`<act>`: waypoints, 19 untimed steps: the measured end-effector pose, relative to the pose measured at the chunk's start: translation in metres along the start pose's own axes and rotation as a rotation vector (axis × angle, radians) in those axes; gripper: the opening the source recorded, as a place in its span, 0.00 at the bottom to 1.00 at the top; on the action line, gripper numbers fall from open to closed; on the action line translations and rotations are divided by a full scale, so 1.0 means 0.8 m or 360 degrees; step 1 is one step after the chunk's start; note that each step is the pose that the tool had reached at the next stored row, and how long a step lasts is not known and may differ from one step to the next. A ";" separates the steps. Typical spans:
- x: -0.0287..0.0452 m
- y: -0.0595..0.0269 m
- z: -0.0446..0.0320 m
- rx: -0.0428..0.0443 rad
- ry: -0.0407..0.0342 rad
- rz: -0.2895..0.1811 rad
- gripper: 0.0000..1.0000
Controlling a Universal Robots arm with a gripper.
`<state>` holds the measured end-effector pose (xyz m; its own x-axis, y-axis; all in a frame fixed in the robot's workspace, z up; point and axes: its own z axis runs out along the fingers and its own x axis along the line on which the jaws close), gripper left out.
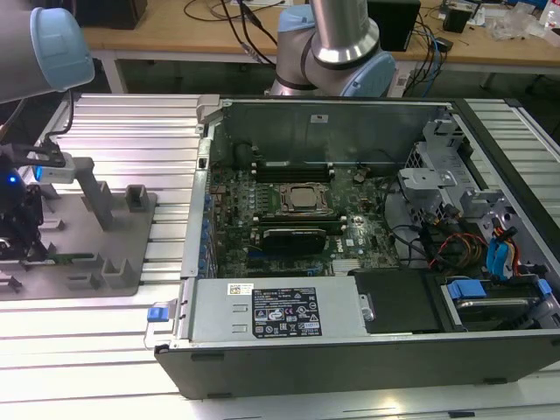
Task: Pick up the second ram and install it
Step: 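Pick up the second ram and move it above second insertion slot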
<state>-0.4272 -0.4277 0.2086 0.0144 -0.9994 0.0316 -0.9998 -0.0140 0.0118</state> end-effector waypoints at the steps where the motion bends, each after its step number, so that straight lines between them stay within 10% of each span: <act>1: 0.0000 0.000 0.0000 0.0000 0.0000 0.0000 0.10; 13: 0.0006 0.000 -0.0195 0.0000 -0.0002 0.0000 0.09; 19: 0.0008 0.001 -0.0549 0.0000 -0.0002 0.0000 0.09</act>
<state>-0.4272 -0.4270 0.2525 0.0144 -0.9994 0.0305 -0.9998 -0.0140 0.0118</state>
